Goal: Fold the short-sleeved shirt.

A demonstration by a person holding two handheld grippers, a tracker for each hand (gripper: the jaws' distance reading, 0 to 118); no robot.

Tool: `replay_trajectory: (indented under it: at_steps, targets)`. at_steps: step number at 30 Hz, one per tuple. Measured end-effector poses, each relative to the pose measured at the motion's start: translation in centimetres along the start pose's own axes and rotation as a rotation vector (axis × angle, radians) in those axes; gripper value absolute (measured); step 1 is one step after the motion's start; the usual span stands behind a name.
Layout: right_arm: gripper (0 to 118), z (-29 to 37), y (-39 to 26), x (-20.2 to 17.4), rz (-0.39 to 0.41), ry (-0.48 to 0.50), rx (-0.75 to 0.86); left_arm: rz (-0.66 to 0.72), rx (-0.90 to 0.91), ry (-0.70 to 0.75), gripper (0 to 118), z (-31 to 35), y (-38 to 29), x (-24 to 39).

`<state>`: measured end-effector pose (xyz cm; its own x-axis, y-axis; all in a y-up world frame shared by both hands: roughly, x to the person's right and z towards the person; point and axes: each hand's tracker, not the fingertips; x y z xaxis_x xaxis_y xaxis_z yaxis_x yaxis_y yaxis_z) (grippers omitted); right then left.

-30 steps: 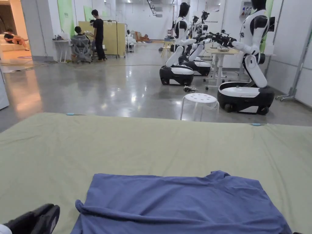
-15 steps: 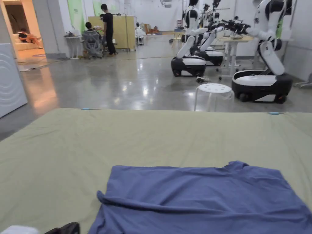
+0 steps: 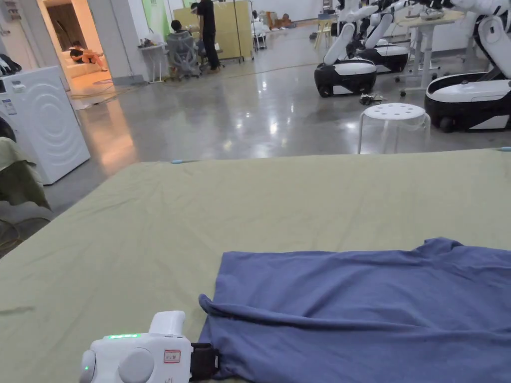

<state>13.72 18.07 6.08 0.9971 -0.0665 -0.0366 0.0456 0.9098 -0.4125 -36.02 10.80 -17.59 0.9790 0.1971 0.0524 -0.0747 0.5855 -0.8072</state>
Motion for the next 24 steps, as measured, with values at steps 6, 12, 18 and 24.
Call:
replay_trajectory:
  at_steps: [6,12,18,24]
  targets:
    - [0,-1.7,0.3,2.7,-0.064,-0.053,-0.057,-0.222,-0.008,0.114,14,0.4,-0.1,3.5]
    - [69,-10.0,1.5,9.5,-0.201,-0.170,-0.217,-0.225,-0.016,0.113,14,0.2,-0.7,3.5]
    - [41,-18.6,-0.5,13.0,-0.245,-0.246,-0.487,-0.210,-0.015,0.109,14,0.7,-0.7,3.8]
    - [9,-16.8,0.8,12.2,-0.193,-0.219,-0.433,-0.216,0.010,0.083,11,1.5,-0.6,2.9]
